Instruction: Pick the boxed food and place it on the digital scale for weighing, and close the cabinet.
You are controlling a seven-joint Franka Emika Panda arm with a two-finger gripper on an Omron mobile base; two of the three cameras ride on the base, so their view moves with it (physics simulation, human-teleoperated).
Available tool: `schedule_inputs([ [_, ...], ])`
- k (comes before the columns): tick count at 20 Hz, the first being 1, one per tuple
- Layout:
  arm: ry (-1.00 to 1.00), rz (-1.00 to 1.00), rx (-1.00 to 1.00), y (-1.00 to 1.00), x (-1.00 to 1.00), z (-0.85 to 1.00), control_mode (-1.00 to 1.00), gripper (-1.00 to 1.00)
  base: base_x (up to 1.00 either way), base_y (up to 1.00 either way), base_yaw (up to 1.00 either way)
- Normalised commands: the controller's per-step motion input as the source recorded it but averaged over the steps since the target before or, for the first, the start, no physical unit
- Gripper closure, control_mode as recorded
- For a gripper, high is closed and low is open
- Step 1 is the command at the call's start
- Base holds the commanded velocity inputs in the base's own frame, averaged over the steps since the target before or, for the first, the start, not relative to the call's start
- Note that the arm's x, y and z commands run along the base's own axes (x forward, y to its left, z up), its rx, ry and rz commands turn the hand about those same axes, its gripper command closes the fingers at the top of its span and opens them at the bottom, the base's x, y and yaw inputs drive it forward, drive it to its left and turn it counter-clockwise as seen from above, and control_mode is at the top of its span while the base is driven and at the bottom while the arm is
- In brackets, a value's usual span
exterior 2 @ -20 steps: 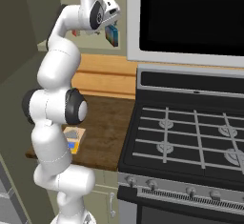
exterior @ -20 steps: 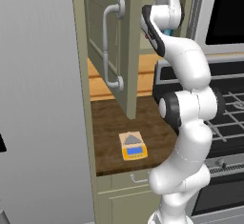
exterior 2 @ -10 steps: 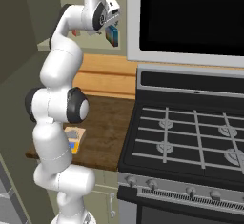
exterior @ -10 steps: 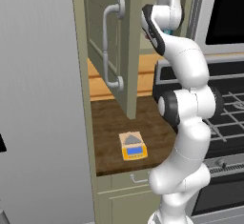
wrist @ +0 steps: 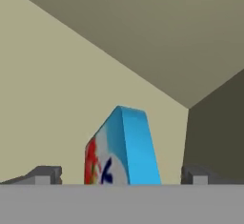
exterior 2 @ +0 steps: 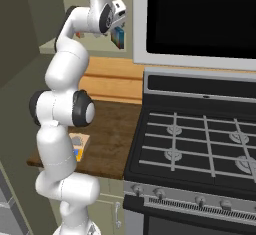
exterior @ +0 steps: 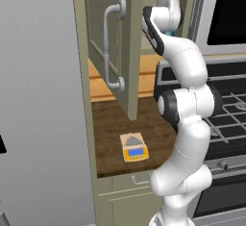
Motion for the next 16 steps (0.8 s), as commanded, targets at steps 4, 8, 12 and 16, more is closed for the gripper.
schedule_inputs([
  [4, 0.17, 0.01, -0.04, 0.16, -0.02, -0.30, -1.00, 1.00, 0.00, 0.00, 0.00],
  [8, 0.20, 0.03, -0.01, 0.35, -0.32, -0.25, -1.00, 1.00, 0.00, 0.00, 0.00],
  [12, 0.18, 0.00, 0.00, 0.42, -0.19, -0.10, -1.00, 1.00, 0.00, 0.00, 0.00],
  [16, 0.04, 0.00, 0.00, -0.01, 0.01, -0.16, -1.00, 1.00, 0.00, 0.00, 0.00],
])
